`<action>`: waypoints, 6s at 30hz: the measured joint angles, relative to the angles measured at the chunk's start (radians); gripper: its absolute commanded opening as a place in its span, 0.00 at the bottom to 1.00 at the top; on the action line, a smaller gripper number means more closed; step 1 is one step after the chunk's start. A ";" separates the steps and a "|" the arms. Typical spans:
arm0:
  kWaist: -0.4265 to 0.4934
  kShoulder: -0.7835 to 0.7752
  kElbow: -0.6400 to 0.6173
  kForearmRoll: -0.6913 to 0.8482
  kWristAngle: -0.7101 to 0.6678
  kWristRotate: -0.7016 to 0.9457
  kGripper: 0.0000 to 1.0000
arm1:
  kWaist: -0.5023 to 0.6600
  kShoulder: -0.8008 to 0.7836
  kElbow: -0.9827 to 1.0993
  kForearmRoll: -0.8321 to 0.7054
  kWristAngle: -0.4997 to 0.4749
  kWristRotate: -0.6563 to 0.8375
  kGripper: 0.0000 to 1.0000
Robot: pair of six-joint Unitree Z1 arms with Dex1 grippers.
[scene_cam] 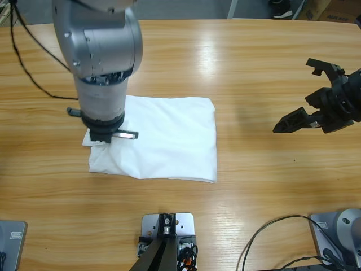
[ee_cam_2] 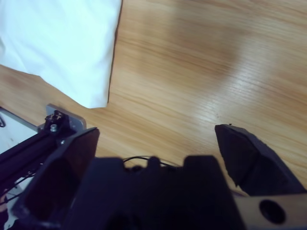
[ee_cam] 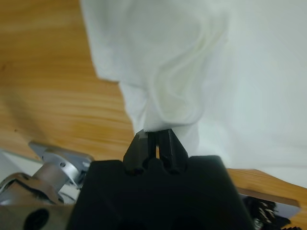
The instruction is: Fold clothes
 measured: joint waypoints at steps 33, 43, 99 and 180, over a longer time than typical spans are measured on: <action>0.075 -0.237 0.117 -0.019 -0.042 -0.014 0.74 | 0.016 0.215 0.337 -0.686 0.292 0.160 0.85; 0.073 -0.257 0.103 -0.020 -0.044 -0.004 0.74 | 0.169 0.332 0.373 -0.960 0.301 0.285 0.83; 0.013 -0.264 -0.003 -0.020 -0.118 -0.035 0.79 | -0.155 0.292 0.024 -0.161 -0.055 -0.253 0.00; 0.015 -0.279 0.052 -0.020 -0.092 -0.066 0.87 | 0.776 0.645 -0.809 0.267 -0.121 0.056 0.93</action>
